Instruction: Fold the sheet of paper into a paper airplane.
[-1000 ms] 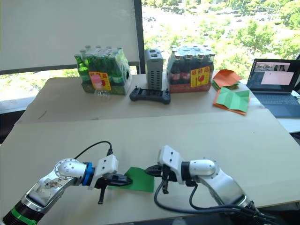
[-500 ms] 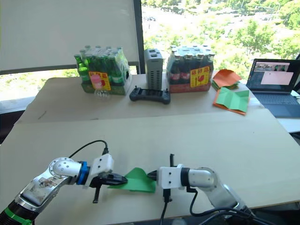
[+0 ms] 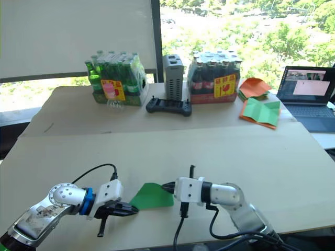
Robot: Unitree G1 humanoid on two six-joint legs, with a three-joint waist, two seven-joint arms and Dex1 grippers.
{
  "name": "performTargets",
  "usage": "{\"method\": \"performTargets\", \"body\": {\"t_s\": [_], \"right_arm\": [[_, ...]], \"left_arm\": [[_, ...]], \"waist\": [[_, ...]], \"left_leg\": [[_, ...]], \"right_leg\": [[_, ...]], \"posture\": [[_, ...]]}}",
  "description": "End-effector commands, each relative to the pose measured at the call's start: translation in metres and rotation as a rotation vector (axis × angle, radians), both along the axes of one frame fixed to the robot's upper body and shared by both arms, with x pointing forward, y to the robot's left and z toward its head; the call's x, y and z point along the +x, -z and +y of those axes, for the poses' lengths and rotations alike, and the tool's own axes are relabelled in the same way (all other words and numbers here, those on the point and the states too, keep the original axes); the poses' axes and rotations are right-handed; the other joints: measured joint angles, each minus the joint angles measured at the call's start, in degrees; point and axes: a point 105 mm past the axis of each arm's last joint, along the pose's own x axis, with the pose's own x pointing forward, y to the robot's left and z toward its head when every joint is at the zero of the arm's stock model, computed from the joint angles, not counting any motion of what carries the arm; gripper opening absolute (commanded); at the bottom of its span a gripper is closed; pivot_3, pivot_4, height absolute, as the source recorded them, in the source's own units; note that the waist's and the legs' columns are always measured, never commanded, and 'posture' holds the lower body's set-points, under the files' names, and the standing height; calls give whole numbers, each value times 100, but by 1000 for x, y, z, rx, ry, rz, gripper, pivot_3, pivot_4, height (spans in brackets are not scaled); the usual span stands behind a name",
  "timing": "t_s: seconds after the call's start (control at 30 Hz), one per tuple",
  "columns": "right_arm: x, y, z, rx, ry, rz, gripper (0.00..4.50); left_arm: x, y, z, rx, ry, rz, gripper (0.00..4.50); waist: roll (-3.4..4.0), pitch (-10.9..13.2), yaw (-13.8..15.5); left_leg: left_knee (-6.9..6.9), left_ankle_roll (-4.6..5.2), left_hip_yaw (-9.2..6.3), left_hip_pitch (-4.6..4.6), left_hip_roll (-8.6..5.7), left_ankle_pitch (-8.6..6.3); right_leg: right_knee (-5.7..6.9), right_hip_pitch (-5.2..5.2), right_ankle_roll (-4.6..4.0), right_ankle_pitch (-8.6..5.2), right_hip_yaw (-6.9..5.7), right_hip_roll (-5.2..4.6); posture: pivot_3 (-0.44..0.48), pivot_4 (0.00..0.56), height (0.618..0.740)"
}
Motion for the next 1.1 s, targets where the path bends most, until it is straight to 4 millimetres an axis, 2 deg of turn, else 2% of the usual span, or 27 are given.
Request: {"method": "performTargets", "body": {"t_s": [0.03,0.13,0.33,0.5,0.8,0.9,1.1], "right_arm": [[-20,-9,2,12,-100,-6,24],[-29,3,-3,-68,-143,-13,24],[-21,28,-4,-192,-134,-83,24],[-21,25,2,-164,-147,-141,24],[-42,11,13,-116,-259,-279,24],[-45,22,9,-180,-288,-293,24],[-38,45,4,-289,-270,-254,24]], "left_arm": [[3,1,1,8,3,-17,0],[6,0,4,15,1,-20,0],[8,-4,1,1,-1,-24,0],[6,-5,1,3,0,-24,0],[7,-2,2,6,-9,-20,0],[7,-2,3,5,-9,-18,0],[9,-2,3,7,-17,-25,0]], "waist": [[0,0,6],[0,0,10],[0,0,-3],[0,0,-6],[0,0,-6],[0,0,-7],[0,0,-5]], "left_leg": [[0,0,0,0,0,0],[0,0,-1,2,0,0],[1,0,4,8,1,0],[1,0,5,8,2,0],[1,0,5,8,1,0],[1,0,6,8,1,0],[1,0,7,9,0,0]], "right_leg": [[0,0,0,0,0,0],[-1,5,0,0,-1,0],[4,7,0,0,1,2],[3,5,0,0,1,2],[2,6,0,0,2,2],[2,6,0,0,2,2],[3,7,0,0,3,3]], "posture": [[0,150,735],[0,150,735],[0,150,735],[0,150,735],[0,150,735],[0,150,735],[0,150,735]]}}
